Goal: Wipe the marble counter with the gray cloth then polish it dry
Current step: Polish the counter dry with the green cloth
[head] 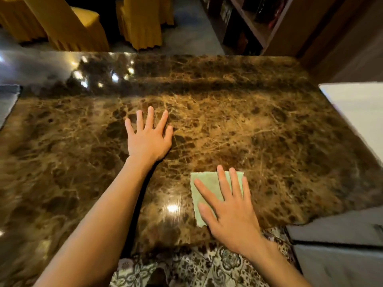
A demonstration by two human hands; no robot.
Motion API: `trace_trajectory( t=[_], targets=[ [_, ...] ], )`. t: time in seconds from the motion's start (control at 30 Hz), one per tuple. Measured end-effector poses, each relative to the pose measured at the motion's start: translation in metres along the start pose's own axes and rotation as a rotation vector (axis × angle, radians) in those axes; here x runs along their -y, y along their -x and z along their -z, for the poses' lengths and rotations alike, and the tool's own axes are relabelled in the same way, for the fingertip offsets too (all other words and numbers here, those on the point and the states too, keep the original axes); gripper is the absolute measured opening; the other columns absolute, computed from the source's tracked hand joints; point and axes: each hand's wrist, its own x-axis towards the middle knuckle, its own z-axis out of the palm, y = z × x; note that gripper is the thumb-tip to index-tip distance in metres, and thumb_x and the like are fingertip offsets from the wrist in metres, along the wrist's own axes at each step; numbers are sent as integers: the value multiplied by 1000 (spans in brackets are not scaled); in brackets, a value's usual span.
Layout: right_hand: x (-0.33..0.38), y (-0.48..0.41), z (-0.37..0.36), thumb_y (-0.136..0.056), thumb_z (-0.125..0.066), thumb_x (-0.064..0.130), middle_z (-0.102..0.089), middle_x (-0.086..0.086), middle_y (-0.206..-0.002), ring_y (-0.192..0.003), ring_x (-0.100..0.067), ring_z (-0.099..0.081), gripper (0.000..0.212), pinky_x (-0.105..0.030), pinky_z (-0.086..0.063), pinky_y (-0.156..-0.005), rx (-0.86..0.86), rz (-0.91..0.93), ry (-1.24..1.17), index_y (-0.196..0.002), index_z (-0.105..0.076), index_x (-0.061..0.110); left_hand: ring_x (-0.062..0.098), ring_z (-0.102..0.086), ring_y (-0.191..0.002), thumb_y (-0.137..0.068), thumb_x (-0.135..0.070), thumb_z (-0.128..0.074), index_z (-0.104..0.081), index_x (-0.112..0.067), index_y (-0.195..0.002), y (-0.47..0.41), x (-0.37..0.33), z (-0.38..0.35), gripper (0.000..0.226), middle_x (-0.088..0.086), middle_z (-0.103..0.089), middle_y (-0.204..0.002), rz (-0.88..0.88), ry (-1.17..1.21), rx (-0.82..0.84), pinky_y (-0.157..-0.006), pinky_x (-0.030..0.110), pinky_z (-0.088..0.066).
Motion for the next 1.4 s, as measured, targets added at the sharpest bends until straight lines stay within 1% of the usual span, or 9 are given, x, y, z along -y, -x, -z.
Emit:
trace_trajectory(
  t=[0.17,0.3,0.43,0.57,0.83,0.9,1.03,1.23,1.4],
  targets=[
    [4,47,-12,-105,-20,61,16,-8,-171,-155,-31,25,55,-59,10,-122,-7,-39,-38,-155,4,61,33,8,-156,-98,-66,1,-1,-45,-159,2,-1,1,65,1,4,-171,-2,-2,9,-121,63,7],
    [7,46,-7,-105,-16,62,34,-4,-165,-148,-27,40,55,-56,19,-121,43,-52,-63,-148,18,66,34,9,-156,-97,-67,2,1,-46,-159,0,0,2,65,1,5,-171,2,-10,18,-121,63,8],
    [2,21,2,-106,-14,63,38,-2,-164,-146,-25,43,54,-54,22,-121,47,-65,-58,-145,22,68,34,11,-156,-97,-67,2,3,-46,-158,-2,-2,5,64,0,7,-171,3,-6,27,-121,64,8],
    [-11,-55,15,-105,-11,64,31,-2,-167,-150,-27,37,52,-53,22,-120,28,-87,-41,-146,21,68,34,14,-155,-97,-67,1,7,-48,-157,-4,-4,8,63,0,10,-170,1,-1,36,-121,65,7],
    [-41,-266,48,-104,-12,62,13,-7,-172,-156,-37,16,53,-58,16,-122,15,-139,1,-154,5,61,33,19,-154,-96,-68,3,13,-53,-154,-49,-8,8,61,-3,17,-169,22,-2,25,-119,67,11],
    [-49,-317,57,-104,-13,61,12,-9,-172,-156,-38,14,53,-60,14,-122,15,-163,10,-155,1,59,32,20,-154,-96,-69,4,14,-53,-153,-65,-9,8,60,-3,18,-168,31,-2,10,-119,66,13],
    [-63,-402,71,-104,-13,61,13,-9,-172,-156,-39,16,54,-61,16,-121,52,-233,27,-154,7,60,33,23,-152,-96,-70,5,19,-54,-152,-97,-9,9,60,-3,23,-166,32,-2,-1,-117,66,16],
    [-83,-483,90,-103,-10,64,10,-10,-172,-156,-41,14,54,-62,13,-122,18,-278,17,-155,3,60,35,23,-152,-96,-67,5,21,-52,-151,-107,-9,6,59,-2,23,-165,20,-7,-58,-116,70,13],
    [-89,-506,98,-103,-9,63,10,-10,-173,-156,-40,16,52,-60,17,-121,32,-289,-12,-155,1,62,36,21,-153,-97,-67,5,20,-52,-152,-106,-9,3,58,-1,21,-166,15,-9,-82,-117,70,11]
  ],
)
